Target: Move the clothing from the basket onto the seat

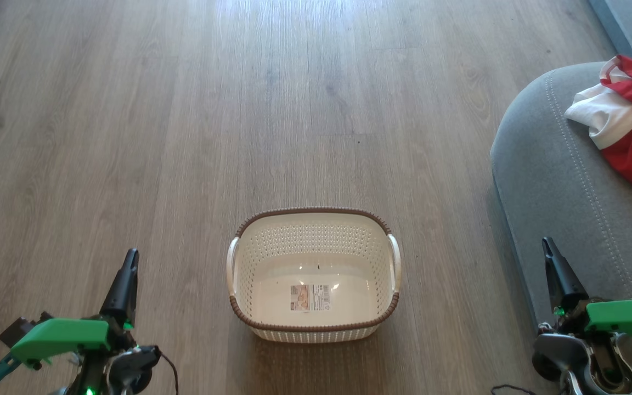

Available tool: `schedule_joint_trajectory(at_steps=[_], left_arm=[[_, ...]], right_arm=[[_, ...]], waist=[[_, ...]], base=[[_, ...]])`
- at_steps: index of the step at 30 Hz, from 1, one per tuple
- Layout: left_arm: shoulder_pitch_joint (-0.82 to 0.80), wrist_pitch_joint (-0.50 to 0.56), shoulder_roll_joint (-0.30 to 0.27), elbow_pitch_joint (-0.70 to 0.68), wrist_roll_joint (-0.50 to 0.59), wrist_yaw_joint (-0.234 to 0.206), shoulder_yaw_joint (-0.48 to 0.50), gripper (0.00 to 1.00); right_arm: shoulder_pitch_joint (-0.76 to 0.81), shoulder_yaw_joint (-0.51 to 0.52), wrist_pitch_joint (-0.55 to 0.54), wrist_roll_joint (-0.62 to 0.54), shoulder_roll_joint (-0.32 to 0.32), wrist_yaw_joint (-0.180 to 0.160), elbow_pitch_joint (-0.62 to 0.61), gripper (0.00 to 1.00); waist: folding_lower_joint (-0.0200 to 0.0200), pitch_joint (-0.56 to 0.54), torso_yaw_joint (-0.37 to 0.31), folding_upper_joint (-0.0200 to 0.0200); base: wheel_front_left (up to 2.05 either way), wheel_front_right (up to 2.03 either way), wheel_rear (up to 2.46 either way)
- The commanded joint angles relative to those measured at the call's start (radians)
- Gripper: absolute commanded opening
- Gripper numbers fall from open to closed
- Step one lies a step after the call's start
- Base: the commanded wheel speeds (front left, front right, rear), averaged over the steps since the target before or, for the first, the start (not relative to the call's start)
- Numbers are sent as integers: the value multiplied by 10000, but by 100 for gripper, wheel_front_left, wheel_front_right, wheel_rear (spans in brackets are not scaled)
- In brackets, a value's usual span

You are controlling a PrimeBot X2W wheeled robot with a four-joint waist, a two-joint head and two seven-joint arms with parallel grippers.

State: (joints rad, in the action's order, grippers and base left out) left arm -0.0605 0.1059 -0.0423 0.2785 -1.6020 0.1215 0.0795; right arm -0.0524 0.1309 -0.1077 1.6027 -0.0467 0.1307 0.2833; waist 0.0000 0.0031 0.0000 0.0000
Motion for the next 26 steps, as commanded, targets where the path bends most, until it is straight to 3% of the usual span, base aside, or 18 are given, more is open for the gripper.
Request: schedule_joint_trajectory(at_steps=[1, 26], left_arm=[[-475, 72, -79, -334, -68, 92, 342, 0], [-475, 71, -79, -335, -68, 92, 341, 0]], right_arm=[[-555, -173, -54, 61, -35, 0, -386, 0], [-555, -173, -54, 61, -35, 0, -386, 0]], waist=[[0, 0, 0, 0], [0, 0, 0, 0]], base=[[0, 0, 0], [0, 0, 0]])
